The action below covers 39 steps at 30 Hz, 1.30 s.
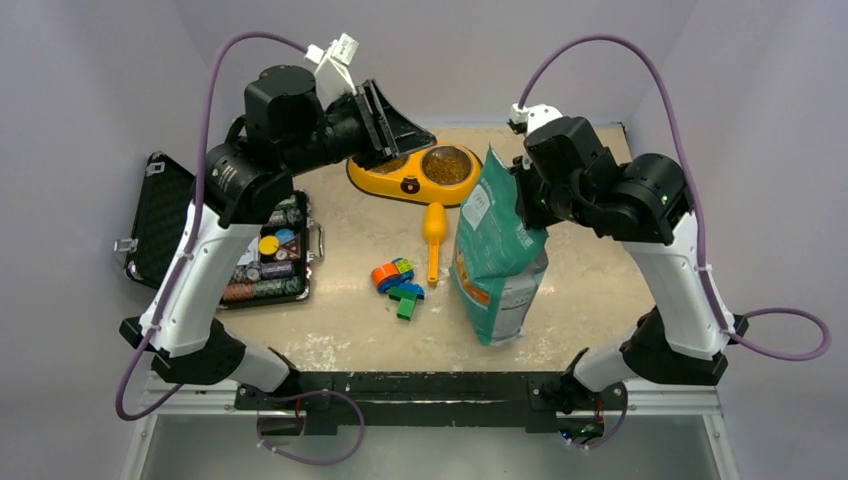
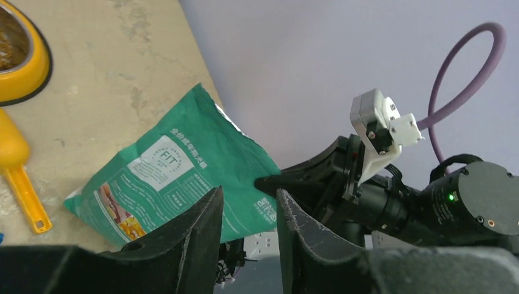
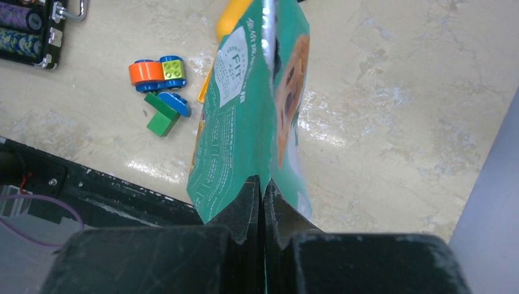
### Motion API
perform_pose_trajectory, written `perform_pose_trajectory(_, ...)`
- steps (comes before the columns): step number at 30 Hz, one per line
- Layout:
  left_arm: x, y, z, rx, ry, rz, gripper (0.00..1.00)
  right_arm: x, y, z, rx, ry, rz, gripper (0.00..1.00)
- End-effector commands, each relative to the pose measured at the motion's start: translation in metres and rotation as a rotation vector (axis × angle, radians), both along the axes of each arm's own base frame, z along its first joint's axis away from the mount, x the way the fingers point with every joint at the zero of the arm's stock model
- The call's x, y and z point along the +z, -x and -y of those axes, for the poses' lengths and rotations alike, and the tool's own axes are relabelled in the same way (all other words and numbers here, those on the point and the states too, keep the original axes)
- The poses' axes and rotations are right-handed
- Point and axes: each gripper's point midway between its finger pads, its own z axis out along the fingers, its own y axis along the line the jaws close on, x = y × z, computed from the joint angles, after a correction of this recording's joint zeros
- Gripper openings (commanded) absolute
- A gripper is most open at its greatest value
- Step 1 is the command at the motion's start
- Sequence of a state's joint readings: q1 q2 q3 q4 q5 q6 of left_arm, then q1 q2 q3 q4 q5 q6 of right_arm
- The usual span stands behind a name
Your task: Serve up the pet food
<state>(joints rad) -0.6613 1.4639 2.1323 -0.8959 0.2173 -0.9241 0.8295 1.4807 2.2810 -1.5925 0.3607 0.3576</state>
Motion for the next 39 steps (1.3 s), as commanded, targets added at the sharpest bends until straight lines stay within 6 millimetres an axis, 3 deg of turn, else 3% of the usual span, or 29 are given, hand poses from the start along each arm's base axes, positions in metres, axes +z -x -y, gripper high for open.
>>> perform_pose_trajectory(1,0.0,0.01,0.027,-0.194,0.021,0.036,0.39,0.094,0.001,0.051,-0.156,-0.199,0.351,0.0)
perform_pose_trajectory(3,-0.007,0.014,0.035,-0.246,0.036,0.003,0.32,0.098,0.003,0.059,-0.184,-0.21,0.363,0.0)
perform_pose_trajectory(6,-0.016,0.02,0.044,-0.312,0.05,-0.041,0.29,0.101,0.008,0.069,-0.224,-0.223,0.37,0.0)
perform_pose_trajectory(10,-0.032,0.024,0.052,-0.343,0.042,-0.116,0.28,0.084,0.005,0.068,-0.238,-0.18,0.341,0.0)
perform_pose_trajectory(12,-0.046,0.024,0.051,-0.323,0.015,-0.161,0.31,0.07,0.001,0.054,-0.21,-0.19,0.301,0.0)
perform_pose_trajectory(17,-0.068,0.028,0.039,-0.282,-0.052,-0.201,0.42,0.038,-0.015,-0.024,-0.041,-0.324,0.176,0.0)
perform_pose_trajectory(19,-0.069,0.031,0.031,-0.267,-0.079,-0.172,0.43,0.035,-0.022,-0.053,0.009,-0.378,0.135,0.0)
perform_pose_trajectory(22,-0.069,0.035,0.024,-0.275,-0.099,-0.097,0.43,0.038,-0.031,-0.08,0.018,-0.456,0.096,0.0)
perform_pose_trajectory(29,-0.073,0.059,0.031,-0.36,-0.147,0.164,0.5,0.045,-0.047,-0.104,-0.057,-0.59,0.059,0.0)
perform_pose_trajectory(34,-0.091,0.054,0.023,-0.302,-0.209,0.31,0.54,0.04,-0.055,-0.111,-0.076,-0.647,0.019,0.0)
perform_pose_trajectory(39,-0.108,0.043,0.019,-0.282,-0.434,0.553,0.58,0.036,-0.056,-0.111,-0.098,-0.688,-0.044,0.0)
